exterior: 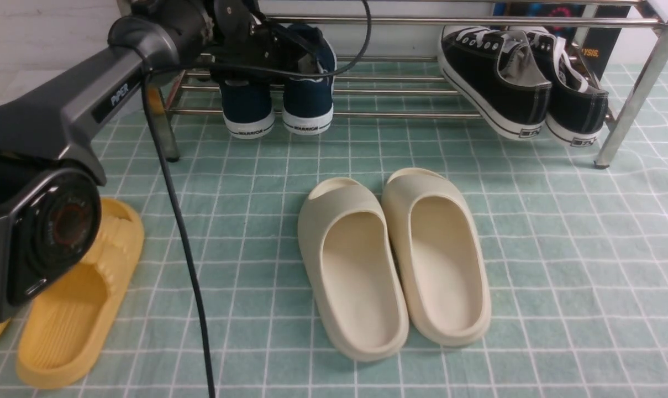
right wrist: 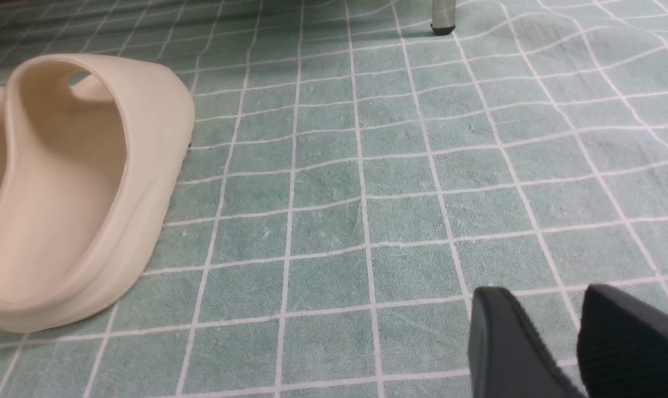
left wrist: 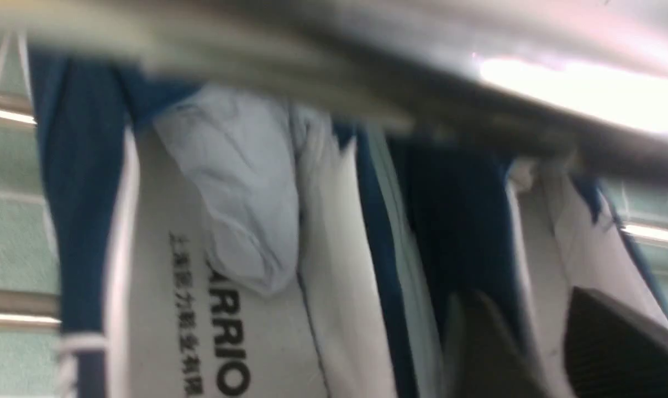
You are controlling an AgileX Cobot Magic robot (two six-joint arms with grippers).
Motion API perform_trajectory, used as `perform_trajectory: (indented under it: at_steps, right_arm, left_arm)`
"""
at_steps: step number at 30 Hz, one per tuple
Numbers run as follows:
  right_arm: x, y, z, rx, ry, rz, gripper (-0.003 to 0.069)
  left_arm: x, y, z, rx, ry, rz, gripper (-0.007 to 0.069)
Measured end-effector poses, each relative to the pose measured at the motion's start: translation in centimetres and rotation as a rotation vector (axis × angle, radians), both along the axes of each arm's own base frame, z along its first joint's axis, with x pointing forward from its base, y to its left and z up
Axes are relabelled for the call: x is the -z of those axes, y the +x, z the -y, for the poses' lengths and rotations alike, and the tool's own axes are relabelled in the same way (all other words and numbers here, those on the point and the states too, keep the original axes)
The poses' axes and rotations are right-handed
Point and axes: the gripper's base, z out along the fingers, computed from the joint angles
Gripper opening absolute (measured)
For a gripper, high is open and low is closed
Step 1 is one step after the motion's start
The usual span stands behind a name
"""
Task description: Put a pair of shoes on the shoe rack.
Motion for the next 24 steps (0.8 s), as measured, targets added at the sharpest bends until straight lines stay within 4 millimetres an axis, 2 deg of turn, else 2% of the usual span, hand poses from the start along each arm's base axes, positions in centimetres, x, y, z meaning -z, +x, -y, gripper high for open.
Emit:
perform_trajectory:
  at_steps: [2, 5, 8, 11, 12, 15, 16, 17, 19, 21, 22, 23, 24]
  right_arm:
    - [0.0, 0.0, 0.0, 0.0, 0.0, 0.0, 0.0239]
    - [0.0, 0.0, 0.0, 0.0, 0.0, 0.0, 0.0239]
    - [0.0, 0.0, 0.0, 0.0, 0.0, 0.0, 0.0239]
    - [0.0, 0.0, 0.0, 0.0, 0.0, 0.0, 0.0239]
    - [0.0, 0.0, 0.0, 0.0, 0.0, 0.0, 0.0239]
    - [0.0, 0.0, 0.0, 0.0, 0.0, 0.0, 0.0239]
    - [0.0, 0.0, 0.0, 0.0, 0.0, 0.0, 0.0239]
    - [0.0, 0.0, 0.0, 0.0, 0.0, 0.0, 0.0239]
    - [0.0, 0.0, 0.0, 0.0, 0.0, 0.0, 0.0239]
    - [0.0, 0.0, 0.0, 0.0, 0.0, 0.0, 0.0239]
    - [0.0, 0.0, 0.0, 0.0, 0.0, 0.0, 0.0239]
    - [0.0, 0.0, 0.0, 0.0, 0.0, 0.0, 0.0239]
    - [0.0, 0.0, 0.0, 0.0, 0.0, 0.0, 0.0239]
  left_arm:
    - [-0.2, -0.1, 0.0, 0.002, 0.001, -0.005, 0.034]
    - [-0.9, -0.6, 0.0, 0.021, 0.019, -0.032, 0.0382]
    - [-2.4, -1.7, -0.2, 0.059, 0.054, -0.06, 0.0384]
    - [-4.9, -3.7, -0.6, 0.118, 0.109, -0.102, 0.0345]
    - [-5.1, -3.9, -0.7, 0.122, 0.113, -0.106, 0.0345]
    - [-8.0, -7.0, -1.5, 0.193, 0.185, -0.202, 0.0202]
    - [-8.2, -7.1, -1.5, 0.194, 0.186, -0.196, 0.0191]
    - [-9.8, -8.8, -1.9, 0.223, 0.211, -0.222, 0.0105]
    - [-12.1, -10.6, -2.4, 0.242, 0.223, -0.199, -0.0004]
    - [-14.6, -12.6, -3.0, 0.253, 0.222, -0.149, -0.0013]
    - [-14.9, -12.9, -3.0, 0.253, 0.22, -0.144, -0.0013]
    - [-17.0, -15.2, -3.6, 0.259, 0.211, -0.1, -0.0013]
    - [-18.1, -16.9, -4.0, 0.26, 0.206, -0.077, -0.0013]
